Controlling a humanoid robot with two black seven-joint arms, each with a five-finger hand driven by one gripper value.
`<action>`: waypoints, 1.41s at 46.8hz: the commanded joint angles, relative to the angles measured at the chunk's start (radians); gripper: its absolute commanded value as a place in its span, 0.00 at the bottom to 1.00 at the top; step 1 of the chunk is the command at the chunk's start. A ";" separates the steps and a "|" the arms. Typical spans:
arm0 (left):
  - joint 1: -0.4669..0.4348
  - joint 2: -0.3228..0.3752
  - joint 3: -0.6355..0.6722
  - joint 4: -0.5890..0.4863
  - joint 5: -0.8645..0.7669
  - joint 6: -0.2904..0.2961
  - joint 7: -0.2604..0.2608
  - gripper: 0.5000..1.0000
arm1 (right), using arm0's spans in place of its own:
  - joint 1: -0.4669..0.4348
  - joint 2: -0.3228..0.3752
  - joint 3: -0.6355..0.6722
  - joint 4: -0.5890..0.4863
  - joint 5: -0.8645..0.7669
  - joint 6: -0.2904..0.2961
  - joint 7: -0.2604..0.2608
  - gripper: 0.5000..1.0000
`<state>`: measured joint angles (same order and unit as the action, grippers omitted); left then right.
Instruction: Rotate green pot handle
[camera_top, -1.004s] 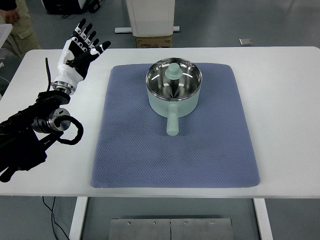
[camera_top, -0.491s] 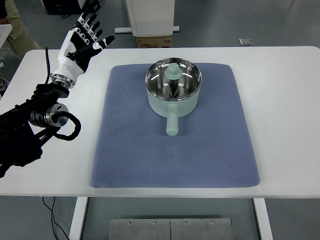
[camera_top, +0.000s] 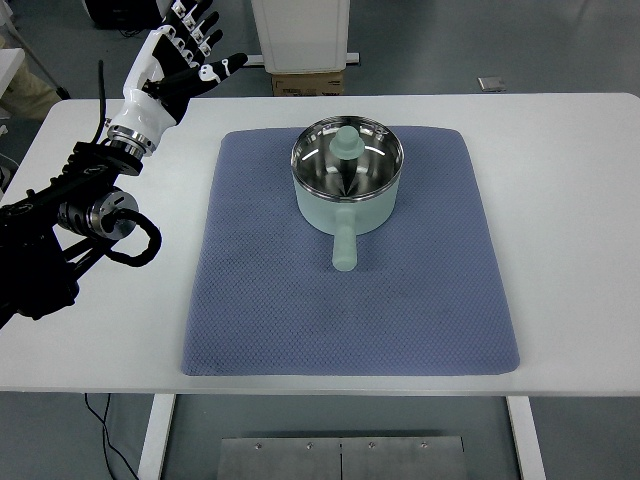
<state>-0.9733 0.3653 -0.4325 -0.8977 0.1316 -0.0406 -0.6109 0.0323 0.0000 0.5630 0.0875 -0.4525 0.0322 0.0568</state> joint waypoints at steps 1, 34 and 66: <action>-0.005 0.003 0.000 -0.009 0.032 -0.002 0.000 1.00 | 0.000 0.000 0.000 0.000 0.000 0.000 0.000 1.00; -0.050 0.020 0.001 -0.116 0.223 -0.018 0.000 1.00 | 0.000 0.000 0.000 0.000 0.000 0.000 0.000 1.00; -0.096 0.047 0.009 -0.188 0.347 -0.119 0.000 1.00 | 0.000 0.000 0.001 0.000 0.000 0.000 0.000 1.00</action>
<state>-1.0637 0.4117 -0.4234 -1.0813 0.4664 -0.1379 -0.6109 0.0322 0.0000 0.5629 0.0874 -0.4525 0.0322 0.0567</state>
